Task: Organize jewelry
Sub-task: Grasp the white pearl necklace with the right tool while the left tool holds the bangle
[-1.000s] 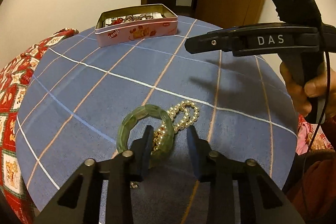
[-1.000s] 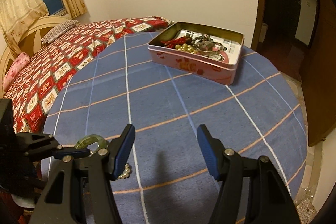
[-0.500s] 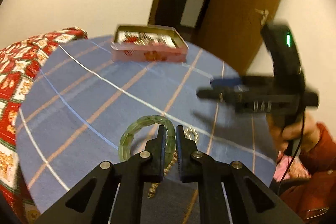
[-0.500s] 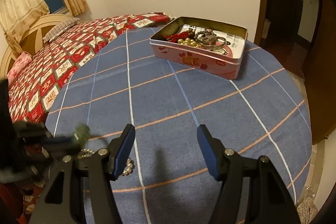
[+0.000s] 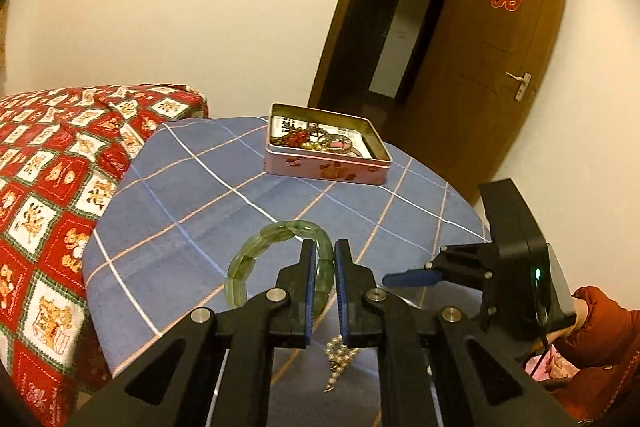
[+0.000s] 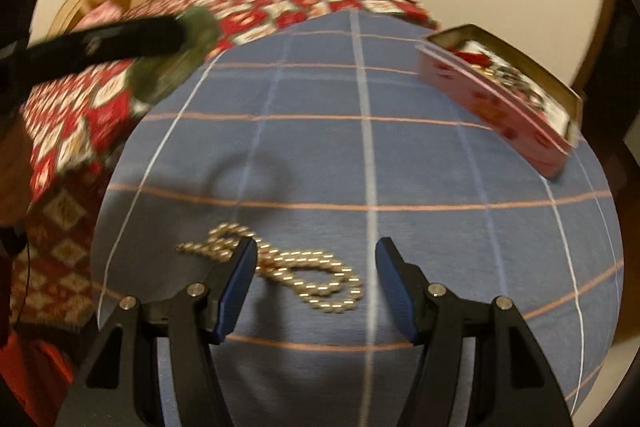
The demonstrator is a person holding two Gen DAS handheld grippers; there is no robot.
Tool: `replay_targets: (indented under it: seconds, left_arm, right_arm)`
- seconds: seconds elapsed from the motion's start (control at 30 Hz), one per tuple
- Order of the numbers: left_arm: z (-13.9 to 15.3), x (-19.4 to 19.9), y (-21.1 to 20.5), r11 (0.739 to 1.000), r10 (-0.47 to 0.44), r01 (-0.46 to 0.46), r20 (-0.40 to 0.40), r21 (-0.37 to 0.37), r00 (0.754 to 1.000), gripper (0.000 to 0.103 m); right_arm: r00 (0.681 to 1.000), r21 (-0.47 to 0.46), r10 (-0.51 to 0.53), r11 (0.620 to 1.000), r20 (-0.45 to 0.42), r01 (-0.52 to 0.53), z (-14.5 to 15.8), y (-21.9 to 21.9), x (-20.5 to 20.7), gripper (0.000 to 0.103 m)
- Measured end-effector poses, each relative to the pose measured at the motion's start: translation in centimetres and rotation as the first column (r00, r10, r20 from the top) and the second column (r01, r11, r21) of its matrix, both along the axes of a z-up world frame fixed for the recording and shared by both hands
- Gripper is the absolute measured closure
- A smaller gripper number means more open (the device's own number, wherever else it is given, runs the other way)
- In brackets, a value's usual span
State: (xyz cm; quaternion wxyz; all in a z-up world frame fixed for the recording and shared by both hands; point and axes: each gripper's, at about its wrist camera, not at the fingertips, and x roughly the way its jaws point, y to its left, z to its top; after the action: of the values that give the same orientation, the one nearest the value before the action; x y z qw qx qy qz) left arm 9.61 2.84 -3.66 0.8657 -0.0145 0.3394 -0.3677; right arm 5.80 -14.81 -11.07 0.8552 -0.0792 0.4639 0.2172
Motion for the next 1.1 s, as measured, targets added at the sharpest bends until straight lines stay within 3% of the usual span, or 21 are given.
replay_targets:
  seconds: [0.23, 0.4, 0.43, 0.5, 0.53, 1.1]
  left_arm:
    - [0.0, 0.0, 0.5, 1.0, 0.009, -0.009, 0.001, -0.005, 1.0, 0.095]
    - [-0.3, 0.0, 0.7, 1.0, 0.013, -0.013, -0.003, -0.002, 1.0, 0.095]
    - [-0.3, 0.0, 0.6, 1.0, 0.012, -0.012, -0.004, -0.003, 1.0, 0.095]
    - [-0.2, -0.1, 0.6, 1.0, 0.011, -0.011, -0.005, -0.002, 1.0, 0.095]
    - [-0.2, -0.1, 0.5, 1.0, 0.009, -0.009, -0.005, -0.003, 1.0, 0.095]
    - [-0.4, -0.5, -0.4, 1.0, -0.018, 0.018, -0.003, 0.008, 1.0, 0.095]
  right_arm:
    - [0.996, -0.098, 0.084, 0.991, -0.029, -0.087, -1.7, 1.8, -0.1, 0.034]
    - [0.996, -0.073, 0.08, 0.994, -0.043, -0.083, -1.8, 1.3, 0.3, 0.034]
    - [0.996, -0.077, 0.078, 0.994, -0.037, -0.081, -1.7, 1.3, 0.2, 0.041]
    - [0.996, -0.072, 0.081, 0.994, -0.033, -0.083, -1.6, 1.4, 0.2, 0.066]
    - [0.997, -0.076, 0.075, 0.994, -0.035, -0.077, -1.4, 1.4, 0.2, 0.086]
    - [0.983, 0.011, -0.183, 0.983, -0.005, 0.183, 0.1, -2.3, 2.9, 0.094]
